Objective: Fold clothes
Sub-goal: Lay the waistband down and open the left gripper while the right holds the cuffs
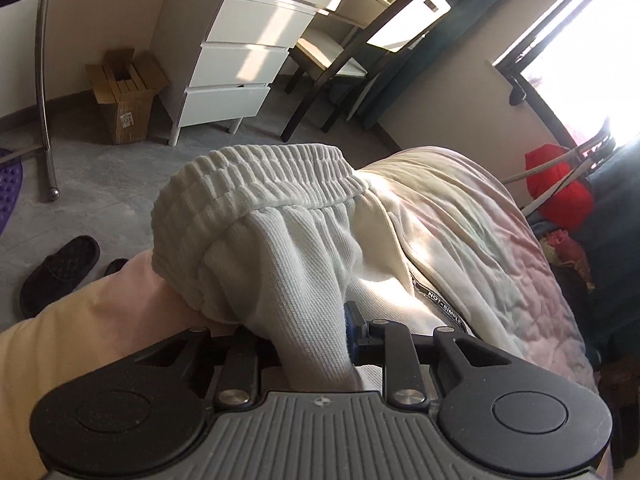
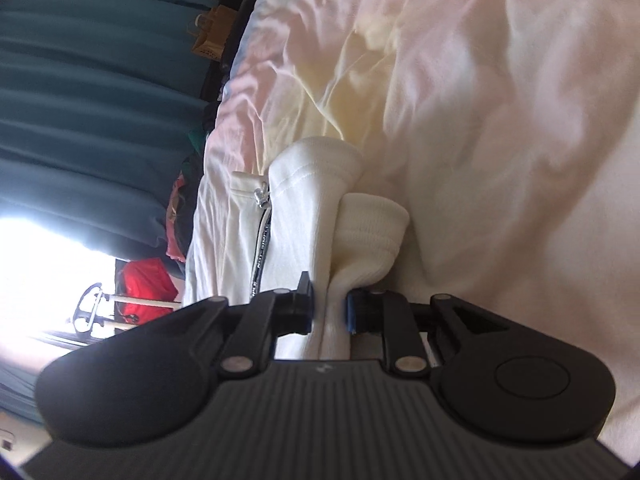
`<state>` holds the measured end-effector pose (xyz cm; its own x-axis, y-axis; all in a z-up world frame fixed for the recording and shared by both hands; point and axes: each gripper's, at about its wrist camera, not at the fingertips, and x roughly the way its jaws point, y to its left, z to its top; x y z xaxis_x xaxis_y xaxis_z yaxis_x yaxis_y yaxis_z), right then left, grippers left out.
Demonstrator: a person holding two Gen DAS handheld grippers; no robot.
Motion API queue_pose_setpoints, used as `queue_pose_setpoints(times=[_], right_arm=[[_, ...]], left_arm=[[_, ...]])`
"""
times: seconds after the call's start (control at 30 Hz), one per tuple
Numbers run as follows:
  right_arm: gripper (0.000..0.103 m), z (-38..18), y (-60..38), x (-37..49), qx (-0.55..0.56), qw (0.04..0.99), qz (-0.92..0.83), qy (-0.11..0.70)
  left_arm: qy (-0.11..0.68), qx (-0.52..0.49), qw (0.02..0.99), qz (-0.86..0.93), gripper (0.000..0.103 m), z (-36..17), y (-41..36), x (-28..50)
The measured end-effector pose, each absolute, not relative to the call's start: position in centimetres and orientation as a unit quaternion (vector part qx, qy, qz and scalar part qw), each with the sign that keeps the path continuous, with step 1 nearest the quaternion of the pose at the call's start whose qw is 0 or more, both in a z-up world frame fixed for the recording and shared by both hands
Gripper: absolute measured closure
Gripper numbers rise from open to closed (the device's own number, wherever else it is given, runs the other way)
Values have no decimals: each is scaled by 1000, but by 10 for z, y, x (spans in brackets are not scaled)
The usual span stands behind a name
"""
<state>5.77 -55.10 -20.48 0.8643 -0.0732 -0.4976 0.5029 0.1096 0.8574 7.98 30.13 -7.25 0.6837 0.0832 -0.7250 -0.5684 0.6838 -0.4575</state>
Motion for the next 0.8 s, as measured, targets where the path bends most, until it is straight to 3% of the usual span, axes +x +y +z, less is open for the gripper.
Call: queue_pose_setpoints(times=[0.07,0.13,0.2,0.27,0.3,0.33,0.5,0.53,0.6,0.63,0.7,0.8], right_arm=[[81,-200,-551,48,645,719,-206,157],[81,-191,-548,35,646,720,-215,136],[74,-179,-543,22,641,723,-231,111],[44,-170,-538,15,635,731,-235,81],[22,-164,-537,12,630,738,-233,64],[17,-160,-535,10,626,744,-227,52],[19,-156,-533,28,616,761,-183,85],[27,-159,-533,32,618,759,-181,97],[32,-166,-534,36,631,747,-179,111],[44,-170,-534,38,636,742,-177,118],[55,-177,-535,42,640,736,-174,140],[59,-187,-534,49,635,733,-177,167]], left_arm=[[377,-285,866,165,56,-66,282,86],[400,-177,889,134,31,-57,253,85],[405,-74,904,118,24,-50,223,77],[400,-3,910,106,22,-43,200,66],[392,19,915,99,21,-39,190,61],[379,35,920,94,20,-35,182,58],[308,121,940,85,12,-12,133,48],[295,128,943,86,10,-7,121,51],[277,122,951,68,9,2,97,55],[273,116,954,53,9,5,85,57],[264,104,959,19,9,8,55,61],[258,79,963,-23,8,1,13,68]])
